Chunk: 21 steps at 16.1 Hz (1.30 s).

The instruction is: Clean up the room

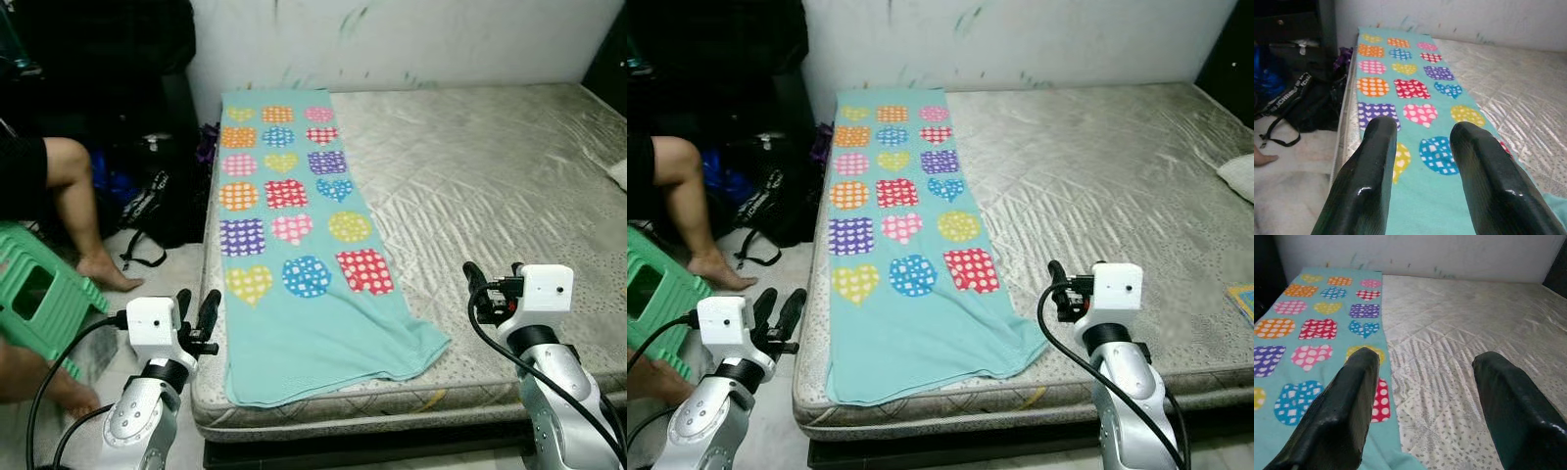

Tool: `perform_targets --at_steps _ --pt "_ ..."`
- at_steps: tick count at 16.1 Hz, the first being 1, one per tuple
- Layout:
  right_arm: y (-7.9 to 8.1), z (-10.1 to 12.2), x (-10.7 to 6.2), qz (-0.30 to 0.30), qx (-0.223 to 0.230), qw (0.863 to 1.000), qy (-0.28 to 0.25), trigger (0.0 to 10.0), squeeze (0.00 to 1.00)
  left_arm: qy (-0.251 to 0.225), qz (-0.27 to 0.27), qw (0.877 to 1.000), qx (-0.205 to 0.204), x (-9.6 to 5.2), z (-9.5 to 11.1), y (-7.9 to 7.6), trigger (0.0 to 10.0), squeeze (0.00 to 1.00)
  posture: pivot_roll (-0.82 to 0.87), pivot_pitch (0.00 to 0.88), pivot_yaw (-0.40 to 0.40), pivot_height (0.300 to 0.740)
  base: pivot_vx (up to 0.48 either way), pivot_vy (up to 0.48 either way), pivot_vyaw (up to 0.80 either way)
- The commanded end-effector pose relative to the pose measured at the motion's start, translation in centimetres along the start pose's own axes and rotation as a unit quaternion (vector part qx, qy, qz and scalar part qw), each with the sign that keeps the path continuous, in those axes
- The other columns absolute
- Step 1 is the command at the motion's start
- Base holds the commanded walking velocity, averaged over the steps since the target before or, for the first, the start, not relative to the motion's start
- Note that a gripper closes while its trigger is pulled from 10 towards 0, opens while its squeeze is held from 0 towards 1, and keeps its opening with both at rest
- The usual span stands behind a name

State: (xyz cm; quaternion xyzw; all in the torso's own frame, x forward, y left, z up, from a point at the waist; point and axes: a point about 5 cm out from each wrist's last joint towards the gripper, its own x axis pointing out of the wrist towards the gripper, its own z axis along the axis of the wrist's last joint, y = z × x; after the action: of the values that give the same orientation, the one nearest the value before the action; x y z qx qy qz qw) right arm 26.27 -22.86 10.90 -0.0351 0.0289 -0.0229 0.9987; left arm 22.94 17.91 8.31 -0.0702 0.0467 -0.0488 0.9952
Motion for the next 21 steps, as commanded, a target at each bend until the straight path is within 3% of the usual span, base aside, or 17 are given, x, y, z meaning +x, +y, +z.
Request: perform_targets --at_steps 1,21 --pt "-0.03 -0.08 0.0 0.001 -0.002 1.0 0.005 10.0 0.0 0.001 0.0 1.0 0.001 -0.08 0.2 0.19 10.0 0.0 -0.09 0.0 0.016 0.74 0.0 0.0 0.0" --pt "0.94 -0.18 -0.14 0.018 0.017 1.0 0.008 10.0 0.0 0.017 0.005 1.0 -0.006 0.03 -0.09 0.24 10.0 0.0 -0.09 0.0 0.019 0.74 0.0 0.0 0.0"
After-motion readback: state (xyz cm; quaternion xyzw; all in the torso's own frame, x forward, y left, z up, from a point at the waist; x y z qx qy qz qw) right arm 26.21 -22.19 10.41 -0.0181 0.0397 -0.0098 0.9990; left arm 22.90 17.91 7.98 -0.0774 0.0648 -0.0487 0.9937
